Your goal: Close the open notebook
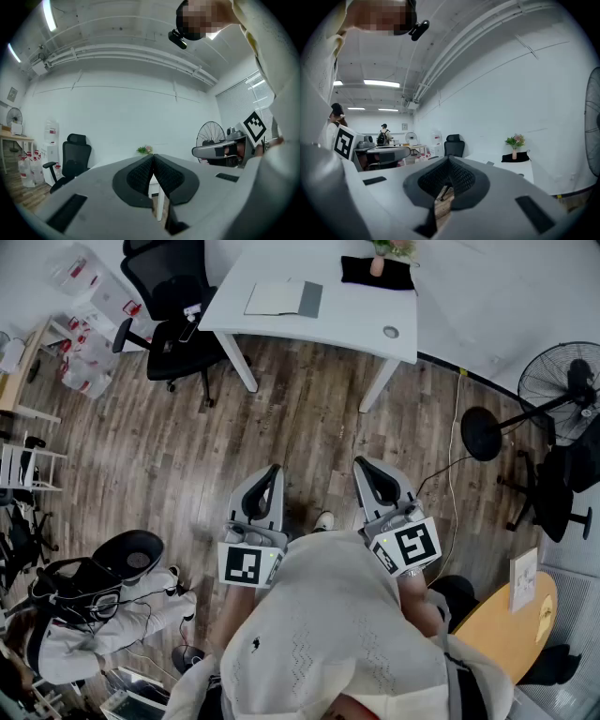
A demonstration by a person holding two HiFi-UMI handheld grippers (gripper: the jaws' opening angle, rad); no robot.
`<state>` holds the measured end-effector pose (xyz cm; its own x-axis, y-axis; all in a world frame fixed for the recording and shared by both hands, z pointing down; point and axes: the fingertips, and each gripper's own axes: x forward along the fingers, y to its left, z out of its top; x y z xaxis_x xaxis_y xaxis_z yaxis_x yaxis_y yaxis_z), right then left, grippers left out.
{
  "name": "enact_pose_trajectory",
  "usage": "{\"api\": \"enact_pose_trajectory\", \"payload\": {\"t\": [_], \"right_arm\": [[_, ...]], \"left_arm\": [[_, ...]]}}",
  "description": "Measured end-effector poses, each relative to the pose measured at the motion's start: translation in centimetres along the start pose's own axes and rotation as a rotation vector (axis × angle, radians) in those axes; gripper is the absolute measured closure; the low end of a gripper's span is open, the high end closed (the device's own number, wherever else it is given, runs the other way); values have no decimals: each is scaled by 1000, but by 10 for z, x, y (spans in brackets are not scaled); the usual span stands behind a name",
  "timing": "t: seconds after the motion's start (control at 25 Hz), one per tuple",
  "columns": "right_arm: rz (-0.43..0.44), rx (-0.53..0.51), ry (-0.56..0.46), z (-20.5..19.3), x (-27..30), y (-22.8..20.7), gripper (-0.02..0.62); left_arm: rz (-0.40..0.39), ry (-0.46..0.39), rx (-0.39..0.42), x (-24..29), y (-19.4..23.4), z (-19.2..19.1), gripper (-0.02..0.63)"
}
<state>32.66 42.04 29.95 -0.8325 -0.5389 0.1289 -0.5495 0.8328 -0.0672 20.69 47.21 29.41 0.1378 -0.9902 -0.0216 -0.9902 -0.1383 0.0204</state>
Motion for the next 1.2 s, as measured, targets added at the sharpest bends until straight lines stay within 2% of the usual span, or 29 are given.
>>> {"api": "enact_pose_trajectory", "payload": {"t": [0.36, 0.72, 0.96, 1.2], "right_arm": [[-14, 27, 2, -3, -1, 8, 594], [-31, 25, 23, -6, 8, 7, 594], [-99, 36, 61, -13, 27, -2, 594], [-95, 30, 73, -6, 64, 4, 594]], "left_arm": [[-21, -11, 26, 1, -1, 4, 594], [-46, 9, -18, 11, 5, -2, 594], [-49, 20, -45, 20, 24, -9, 594], [-47, 30, -81, 32, 63, -8, 594]]}}
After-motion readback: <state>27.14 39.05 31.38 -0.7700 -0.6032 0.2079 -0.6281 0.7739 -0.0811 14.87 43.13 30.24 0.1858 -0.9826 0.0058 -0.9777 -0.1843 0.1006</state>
